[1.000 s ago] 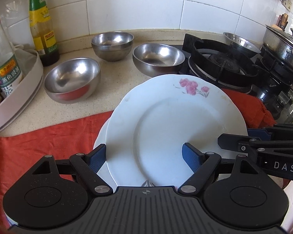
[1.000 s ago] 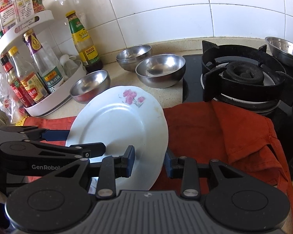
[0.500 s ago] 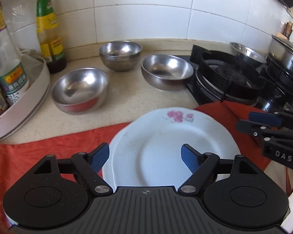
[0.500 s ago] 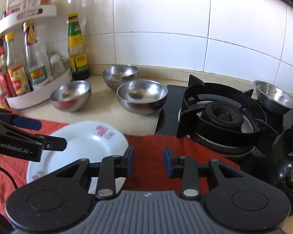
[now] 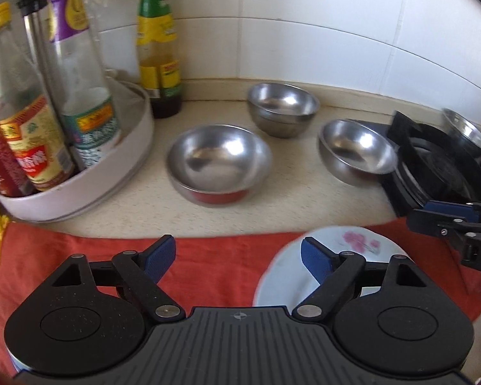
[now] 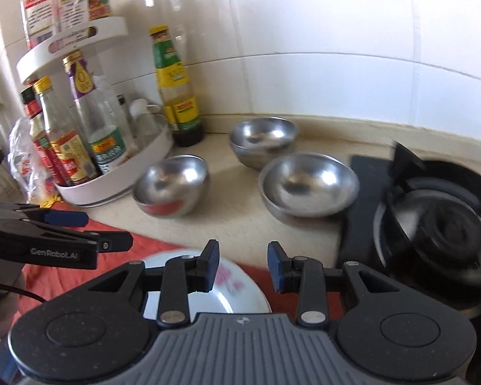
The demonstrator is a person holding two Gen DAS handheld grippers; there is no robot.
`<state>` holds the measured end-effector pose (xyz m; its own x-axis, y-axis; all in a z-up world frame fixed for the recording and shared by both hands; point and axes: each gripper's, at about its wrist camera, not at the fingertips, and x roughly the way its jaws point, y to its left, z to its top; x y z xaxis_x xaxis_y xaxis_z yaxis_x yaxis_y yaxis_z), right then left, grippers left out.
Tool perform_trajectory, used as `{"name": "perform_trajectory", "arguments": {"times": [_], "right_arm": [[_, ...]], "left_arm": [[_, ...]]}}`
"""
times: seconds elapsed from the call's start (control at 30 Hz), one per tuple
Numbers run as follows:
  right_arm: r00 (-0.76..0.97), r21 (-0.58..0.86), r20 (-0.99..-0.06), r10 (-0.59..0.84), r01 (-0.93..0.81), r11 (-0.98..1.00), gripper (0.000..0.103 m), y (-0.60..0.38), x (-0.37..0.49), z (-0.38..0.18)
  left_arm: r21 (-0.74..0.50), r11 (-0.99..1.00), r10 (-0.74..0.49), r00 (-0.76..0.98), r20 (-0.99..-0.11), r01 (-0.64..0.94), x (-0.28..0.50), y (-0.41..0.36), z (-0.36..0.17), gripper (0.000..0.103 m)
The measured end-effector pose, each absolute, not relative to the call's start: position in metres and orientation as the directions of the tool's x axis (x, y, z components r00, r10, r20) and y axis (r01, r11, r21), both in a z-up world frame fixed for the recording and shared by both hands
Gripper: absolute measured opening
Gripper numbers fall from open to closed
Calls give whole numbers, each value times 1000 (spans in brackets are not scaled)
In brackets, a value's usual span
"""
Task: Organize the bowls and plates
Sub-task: 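Move the left gripper to a steel bowl and grasp its rim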
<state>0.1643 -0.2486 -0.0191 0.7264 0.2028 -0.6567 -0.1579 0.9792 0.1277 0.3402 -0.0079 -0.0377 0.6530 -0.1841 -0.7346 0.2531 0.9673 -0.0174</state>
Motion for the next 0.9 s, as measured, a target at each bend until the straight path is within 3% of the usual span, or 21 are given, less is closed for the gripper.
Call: {"name": "perform_trajectory", "arguments": {"times": [0.33, 0.9], "right_arm": [[671, 166, -681, 293, -248, 954, 35, -225, 244, -8], [576, 202, -761, 299, -226, 953, 36, -190, 325, -41]], "left_arm": [[10, 993, -70, 670, -739, 114, 386, 6, -20, 95], [23, 986, -88, 637, -765, 164, 442, -3, -47, 95]]}}
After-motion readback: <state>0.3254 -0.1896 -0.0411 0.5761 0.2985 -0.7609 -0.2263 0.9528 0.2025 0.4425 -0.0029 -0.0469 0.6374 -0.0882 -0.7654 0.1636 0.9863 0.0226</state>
